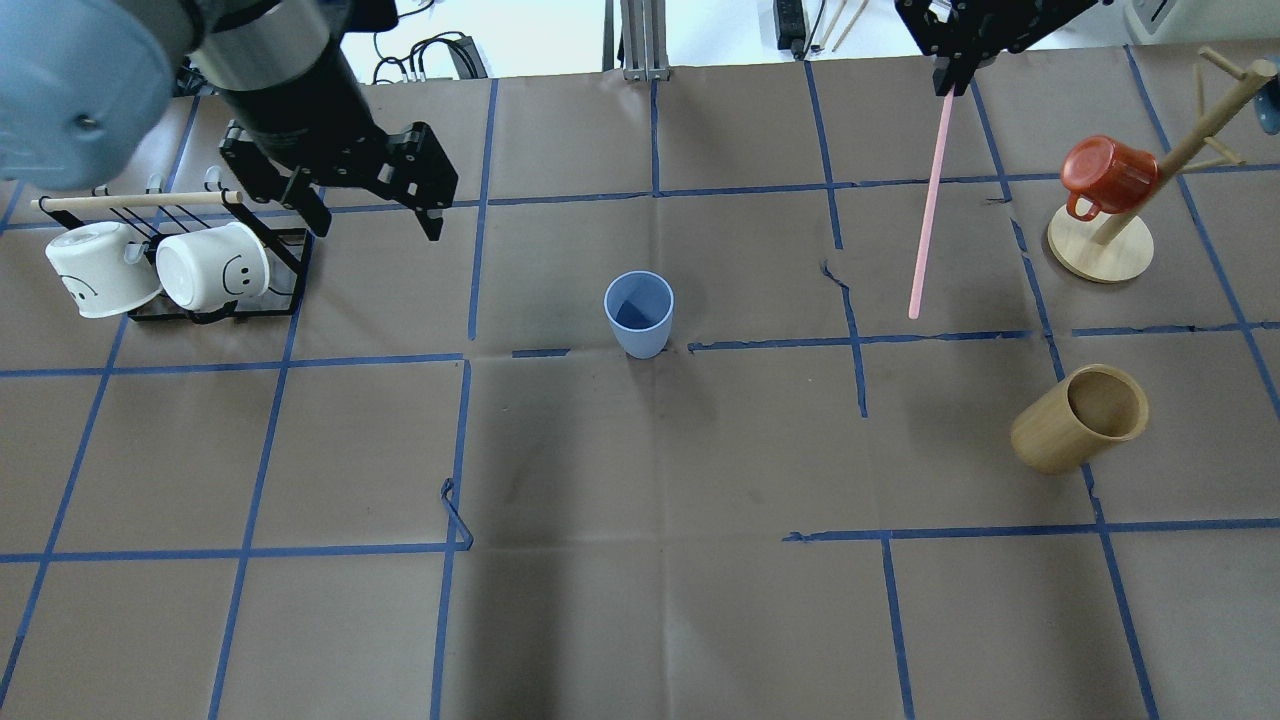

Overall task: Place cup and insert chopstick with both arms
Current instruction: 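Release the blue cup with left while right carries chopstick over it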

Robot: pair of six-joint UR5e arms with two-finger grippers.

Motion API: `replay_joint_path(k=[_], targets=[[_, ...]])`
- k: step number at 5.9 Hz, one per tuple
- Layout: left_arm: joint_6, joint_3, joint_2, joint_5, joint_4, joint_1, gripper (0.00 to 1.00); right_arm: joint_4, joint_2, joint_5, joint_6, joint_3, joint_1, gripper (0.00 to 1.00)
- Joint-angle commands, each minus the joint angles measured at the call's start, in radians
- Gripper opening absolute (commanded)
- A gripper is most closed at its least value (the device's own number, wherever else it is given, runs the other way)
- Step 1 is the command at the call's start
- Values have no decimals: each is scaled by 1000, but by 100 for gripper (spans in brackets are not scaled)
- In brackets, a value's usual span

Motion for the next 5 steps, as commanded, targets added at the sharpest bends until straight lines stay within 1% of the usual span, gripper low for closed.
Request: replay_joint_path(k=[1,2,3,4,5], targets=[[22,-10,16,1,11,14,99,-5,125,2,129,-148,105,9],[15,-32,32,3,15,9,99,-6,203,2,227,-232,171,9],[9,-44,42,1,20,9,99,-11,259,-4,321,-286,242,9],[5,-50,55,1,21,10,99,-59,296,-6,398,-299,289,9],[-18,-50,56,1,26,10,99,-90,320,-12,415,-298,308,9]])
